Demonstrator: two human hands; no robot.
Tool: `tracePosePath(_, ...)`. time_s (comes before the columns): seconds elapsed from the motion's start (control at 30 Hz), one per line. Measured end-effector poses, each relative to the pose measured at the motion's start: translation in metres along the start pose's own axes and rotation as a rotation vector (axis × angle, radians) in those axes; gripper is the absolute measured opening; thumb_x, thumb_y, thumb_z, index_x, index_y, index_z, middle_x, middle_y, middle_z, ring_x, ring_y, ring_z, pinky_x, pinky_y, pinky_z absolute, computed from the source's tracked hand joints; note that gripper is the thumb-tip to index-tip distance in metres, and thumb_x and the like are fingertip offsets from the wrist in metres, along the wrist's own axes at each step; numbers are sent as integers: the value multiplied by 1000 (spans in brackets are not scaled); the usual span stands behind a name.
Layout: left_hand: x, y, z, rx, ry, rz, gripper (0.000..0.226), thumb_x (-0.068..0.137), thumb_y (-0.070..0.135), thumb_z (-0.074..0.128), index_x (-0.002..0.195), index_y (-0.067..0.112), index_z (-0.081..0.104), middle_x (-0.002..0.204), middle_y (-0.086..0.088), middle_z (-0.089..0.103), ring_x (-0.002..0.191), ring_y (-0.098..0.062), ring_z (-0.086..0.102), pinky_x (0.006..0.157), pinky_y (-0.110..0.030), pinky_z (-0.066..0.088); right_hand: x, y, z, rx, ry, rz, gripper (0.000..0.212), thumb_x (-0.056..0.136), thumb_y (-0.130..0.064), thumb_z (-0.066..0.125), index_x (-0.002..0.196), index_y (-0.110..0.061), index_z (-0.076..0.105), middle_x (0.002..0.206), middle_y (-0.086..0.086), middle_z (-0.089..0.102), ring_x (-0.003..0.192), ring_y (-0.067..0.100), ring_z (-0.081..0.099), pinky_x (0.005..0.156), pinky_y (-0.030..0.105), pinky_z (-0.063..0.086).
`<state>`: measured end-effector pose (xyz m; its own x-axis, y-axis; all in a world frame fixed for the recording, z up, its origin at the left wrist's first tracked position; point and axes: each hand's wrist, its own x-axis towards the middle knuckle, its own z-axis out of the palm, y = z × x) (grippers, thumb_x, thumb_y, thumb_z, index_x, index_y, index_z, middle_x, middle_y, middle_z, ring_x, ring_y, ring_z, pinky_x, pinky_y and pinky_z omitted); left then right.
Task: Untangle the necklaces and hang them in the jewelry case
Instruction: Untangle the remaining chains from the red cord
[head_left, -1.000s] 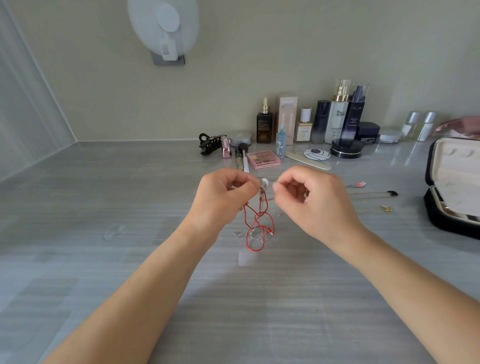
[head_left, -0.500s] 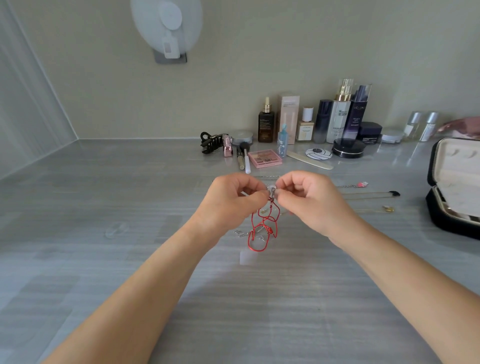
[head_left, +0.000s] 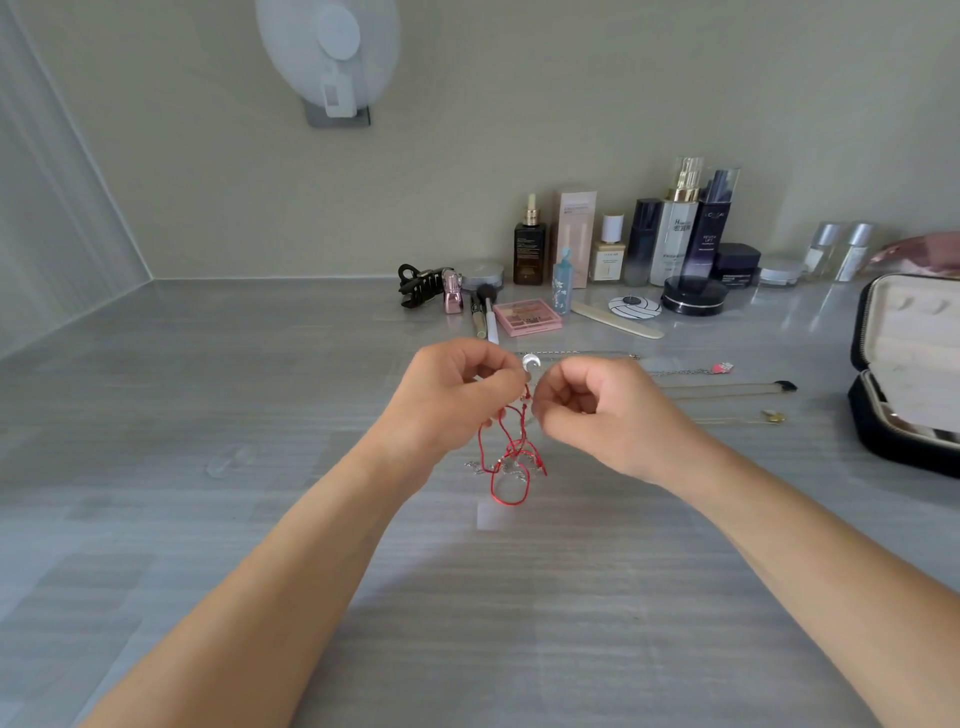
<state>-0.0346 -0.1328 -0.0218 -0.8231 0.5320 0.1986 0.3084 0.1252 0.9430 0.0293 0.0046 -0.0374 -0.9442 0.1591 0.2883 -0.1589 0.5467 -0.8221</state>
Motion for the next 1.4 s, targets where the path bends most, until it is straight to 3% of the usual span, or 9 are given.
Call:
tracePosePath(0.23,-1,0,1,54,-15,-11,21,83,11,62,65,23,62,57,7,55,54,-9,48,59,-25,41,2,-5,-7,220,101,-8,11,82,-13,65,72,-18,62,58,-7,57,47,3,46,49,14,40)
tracePosePath(0.37,-2,1,2,-9,-93,-51,19,89,16,54,71,18,59,65,6,61,61,-8,55,65,-23,45,2,-5,-7,219,148,-30,14,83,-13,64,70,-18,62,54,-10,53,46,4,44,47,13,39)
tracePosePath(0.53,-1,-2,0,-90,-197,-52,14,91,22,54,79,16,60,56,8,61,54,-7,53,64,-21,43,1,-10,-11,327,211,28,15,87,-15,59,72,-18,61,61,-5,59,47,5,49,46,16,37)
tracePosePath(0.67,1,-5,-5,-31,-206,-34,15,89,16,58,75,16,65,54,9,61,55,-5,52,60,-12,45,4,-14,-18,548,270,127,18,92,-15,50,75,-17,55,65,0,67,50,11,54,47,21,37)
tracePosePath(0.8,1,-4,-9,-20,-212,-35,19,90,18,56,74,19,66,57,9,65,57,-1,55,59,-6,43,7,-16,-27,749,325,192,19,92,-15,43,73,-17,48,56,1,66,48,13,53,46,22,36)
tracePosePath(1.0,3,-6,-10,57,-202,-85,18,87,9,59,73,18,66,59,8,69,63,-3,59,70,-14,46,10,-20,-38,945,408,193,29,89,-14,38,62,-16,46,53,-2,57,47,11,48,45,19,33)
tracePosePath(1.2,3,-8,-12,146,-192,-117,17,84,11,62,70,20,67,68,7,71,59,0,56,71,-21,42,11,-18,-59,1157,448,152,25,86,-16,34,62,-19,38,52,-5,52,50,12,47,48,18,35)
tracePosePath(1.3,4,-7,-13,167,-160,-120,18,85,14,60,70,22,66,75,1,66,68,-6,52,70,-23,36,11,-17,-69,1220,456,116,11,68,-15,44,59,-21,40,50,-7,47,44,10,42,47,17,34)
tracePosePath(1.4,6,-8,-15,84,-101,-140,23,86,16,55,66,22,63,84,2,68,77,-9,57,74,-26,39,11,-15,-76,1223,481,89,6,57,-19,46,59,-21,41,47,-9,46,38,7,34,42,16,27)
